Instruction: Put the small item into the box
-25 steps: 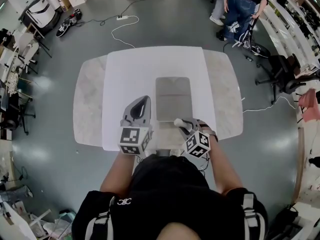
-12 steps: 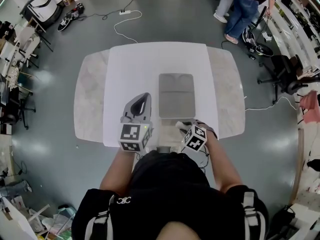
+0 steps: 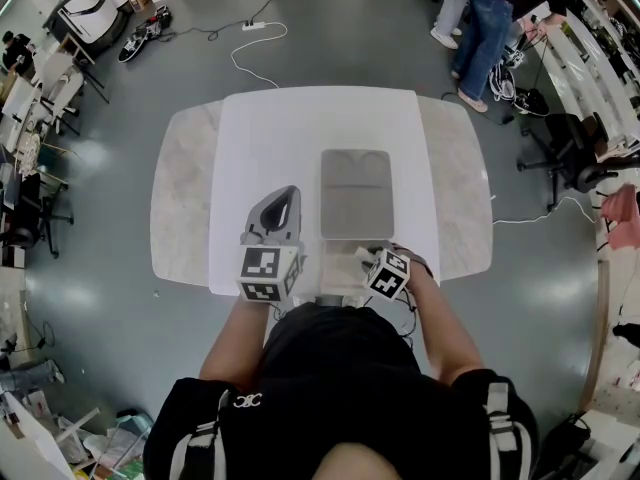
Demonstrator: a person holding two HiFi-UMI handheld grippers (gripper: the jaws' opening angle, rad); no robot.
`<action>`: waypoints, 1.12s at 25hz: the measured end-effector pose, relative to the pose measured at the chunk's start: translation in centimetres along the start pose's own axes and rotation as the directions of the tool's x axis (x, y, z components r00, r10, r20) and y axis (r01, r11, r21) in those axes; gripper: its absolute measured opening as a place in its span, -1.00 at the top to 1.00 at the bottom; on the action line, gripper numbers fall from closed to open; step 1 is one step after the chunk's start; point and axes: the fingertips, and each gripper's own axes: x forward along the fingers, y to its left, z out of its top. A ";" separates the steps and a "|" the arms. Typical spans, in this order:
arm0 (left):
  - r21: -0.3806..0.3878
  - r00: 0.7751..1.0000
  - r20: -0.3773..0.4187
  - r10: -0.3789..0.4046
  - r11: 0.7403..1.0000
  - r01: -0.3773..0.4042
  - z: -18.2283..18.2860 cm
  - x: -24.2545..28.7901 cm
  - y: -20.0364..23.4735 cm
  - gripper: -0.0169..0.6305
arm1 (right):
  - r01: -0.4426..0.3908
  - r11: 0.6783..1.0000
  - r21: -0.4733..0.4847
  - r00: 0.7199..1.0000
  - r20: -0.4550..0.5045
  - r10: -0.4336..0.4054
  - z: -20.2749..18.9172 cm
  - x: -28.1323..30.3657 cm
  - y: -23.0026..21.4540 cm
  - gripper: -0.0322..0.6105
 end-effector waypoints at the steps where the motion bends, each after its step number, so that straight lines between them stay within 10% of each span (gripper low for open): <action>1: 0.000 1.000 -0.003 -0.001 1.000 0.001 0.0 0.0 0.0 0.91 | -0.009 1.000 0.004 1.000 -0.003 0.009 0.0 0.1 0.1 0.52; 19: -0.001 1.000 -0.017 -0.008 1.000 0.008 -0.4 0.2 0.5 0.91 | -0.005 0.998 0.061 1.000 -0.002 0.005 0.4 0.9 0.1 0.40; 28: 0.007 0.999 -0.010 -0.036 0.999 0.036 -0.2 0.5 0.1 0.91 | 0.003 0.962 0.274 0.988 0.148 -0.045 2.0 -2.5 -1.1 0.68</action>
